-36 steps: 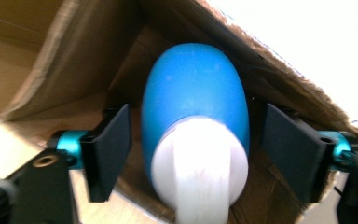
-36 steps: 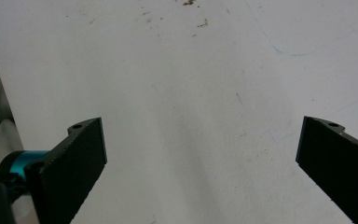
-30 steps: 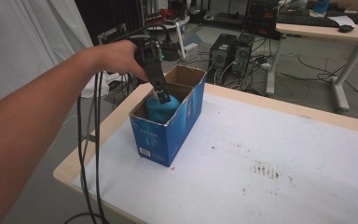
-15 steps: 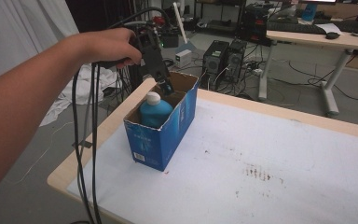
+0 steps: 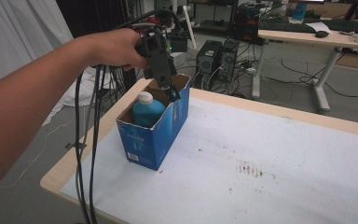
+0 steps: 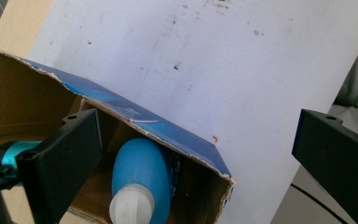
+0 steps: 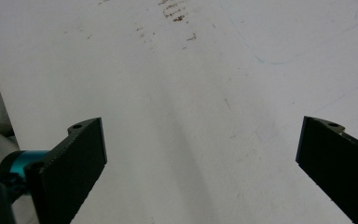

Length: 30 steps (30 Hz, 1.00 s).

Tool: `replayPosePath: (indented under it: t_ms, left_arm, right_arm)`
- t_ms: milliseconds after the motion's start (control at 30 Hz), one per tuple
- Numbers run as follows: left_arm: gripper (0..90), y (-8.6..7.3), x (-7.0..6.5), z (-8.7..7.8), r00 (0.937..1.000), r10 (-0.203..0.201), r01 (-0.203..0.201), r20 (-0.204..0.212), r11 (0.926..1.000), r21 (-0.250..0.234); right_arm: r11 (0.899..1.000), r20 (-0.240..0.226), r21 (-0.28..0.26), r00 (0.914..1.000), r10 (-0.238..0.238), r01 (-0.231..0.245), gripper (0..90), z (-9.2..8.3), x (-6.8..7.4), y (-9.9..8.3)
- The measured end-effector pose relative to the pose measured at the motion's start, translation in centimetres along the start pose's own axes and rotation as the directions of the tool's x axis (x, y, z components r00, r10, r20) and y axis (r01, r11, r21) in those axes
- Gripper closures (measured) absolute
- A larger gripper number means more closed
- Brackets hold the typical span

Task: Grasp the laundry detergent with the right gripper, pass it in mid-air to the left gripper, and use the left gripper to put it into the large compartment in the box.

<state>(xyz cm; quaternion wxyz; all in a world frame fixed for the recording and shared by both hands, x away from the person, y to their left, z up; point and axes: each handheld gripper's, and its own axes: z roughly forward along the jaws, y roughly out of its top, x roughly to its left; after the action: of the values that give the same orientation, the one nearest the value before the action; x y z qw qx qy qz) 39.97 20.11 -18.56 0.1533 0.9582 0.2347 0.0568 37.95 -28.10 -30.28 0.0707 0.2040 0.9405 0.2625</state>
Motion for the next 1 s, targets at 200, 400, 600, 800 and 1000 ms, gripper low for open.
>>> replayPosePath:
  t_ms: [200, 400, 600, 800, 1000]
  left_arm:
    - [1.6, 1.4, -0.7, 0.0, 0.9997, 0.025, -0.025, 0.0, 0.9996, -0.008]
    - [1.6, 3.6, -2.1, 0.1, 0.9971, 0.076, -0.076, 0.005, 0.9971, -0.005]
    - [1.6, 5.8, -3.2, 0.4, 0.9941, 0.107, -0.107, 0.014, 0.9942, 0.01]
    - [1.6, 7.6, -4.1, 1.2, 0.993, 0.114, -0.114, 0.03, 0.9931, 0.024]
    - [1.6, 8.9, -5.0, 2.3, 0.9906, 0.132, -0.133, 0.037, 0.9904, 0.037]
  right_arm:
    - [1.0, -0.002, -0.001, 1.0, 0.004, -0.004, 1.0, 0.0, 0.0, 0.1]
    - [1.0, -0.004, 0.002, 1.0, -0.005, 0.005, 1.1, 0.2, 0.1, 0.3]
    - [1.0, -0.005, 0.006, 1.0, -0.007, 0.007, 1.1, 0.3, 0.3, 0.5]
    - [1.0, -0.005, 0.004, 0.9999, -0.009, 0.009, 1.0, 0.4, 0.5, 0.8]
    - [1.0, -0.009, 0.001, 0.9999, -0.015, 0.015, 1.0, 0.4, 0.7, 1.0]
